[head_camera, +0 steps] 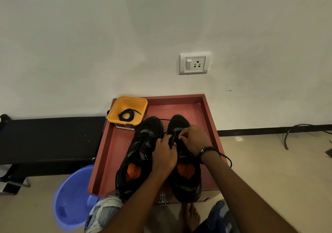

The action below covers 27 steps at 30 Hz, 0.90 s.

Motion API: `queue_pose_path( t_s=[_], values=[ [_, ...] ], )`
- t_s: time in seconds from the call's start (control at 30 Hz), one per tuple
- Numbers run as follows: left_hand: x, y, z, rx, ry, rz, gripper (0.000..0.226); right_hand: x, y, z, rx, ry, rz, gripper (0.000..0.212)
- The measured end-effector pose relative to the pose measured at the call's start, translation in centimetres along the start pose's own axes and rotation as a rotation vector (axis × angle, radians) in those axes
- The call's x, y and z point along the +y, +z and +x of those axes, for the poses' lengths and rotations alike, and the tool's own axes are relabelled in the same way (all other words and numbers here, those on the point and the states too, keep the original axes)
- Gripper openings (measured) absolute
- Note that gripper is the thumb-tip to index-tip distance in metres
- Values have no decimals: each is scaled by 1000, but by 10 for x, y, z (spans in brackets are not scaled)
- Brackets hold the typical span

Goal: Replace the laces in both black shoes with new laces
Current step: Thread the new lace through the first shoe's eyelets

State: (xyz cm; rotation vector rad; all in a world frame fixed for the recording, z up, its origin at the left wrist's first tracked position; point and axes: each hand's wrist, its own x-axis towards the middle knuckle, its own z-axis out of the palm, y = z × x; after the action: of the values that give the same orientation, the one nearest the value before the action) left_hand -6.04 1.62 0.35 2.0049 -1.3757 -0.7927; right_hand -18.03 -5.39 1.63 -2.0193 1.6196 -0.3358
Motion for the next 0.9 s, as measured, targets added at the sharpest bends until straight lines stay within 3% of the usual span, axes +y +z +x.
queue_pose_path(
  t_s=[0.43, 0.67, 0.83, 0.9],
  values=[
    [-10, -8, 5, 11, 20, 28, 38, 0, 6, -3, 50, -31, 142, 14],
    [-9, -12, 6, -40, 92, 35, 37, -6, 12, -3, 123, -42, 21, 17],
    [-8, -17, 17, -135, 104, 37, 43, 6, 11, -3, 29, -5, 203, 10],
    [-8, -16, 20, -141, 99, 20, 46, 9, 9, -3, 35, 9, 282, 18]
  ],
)
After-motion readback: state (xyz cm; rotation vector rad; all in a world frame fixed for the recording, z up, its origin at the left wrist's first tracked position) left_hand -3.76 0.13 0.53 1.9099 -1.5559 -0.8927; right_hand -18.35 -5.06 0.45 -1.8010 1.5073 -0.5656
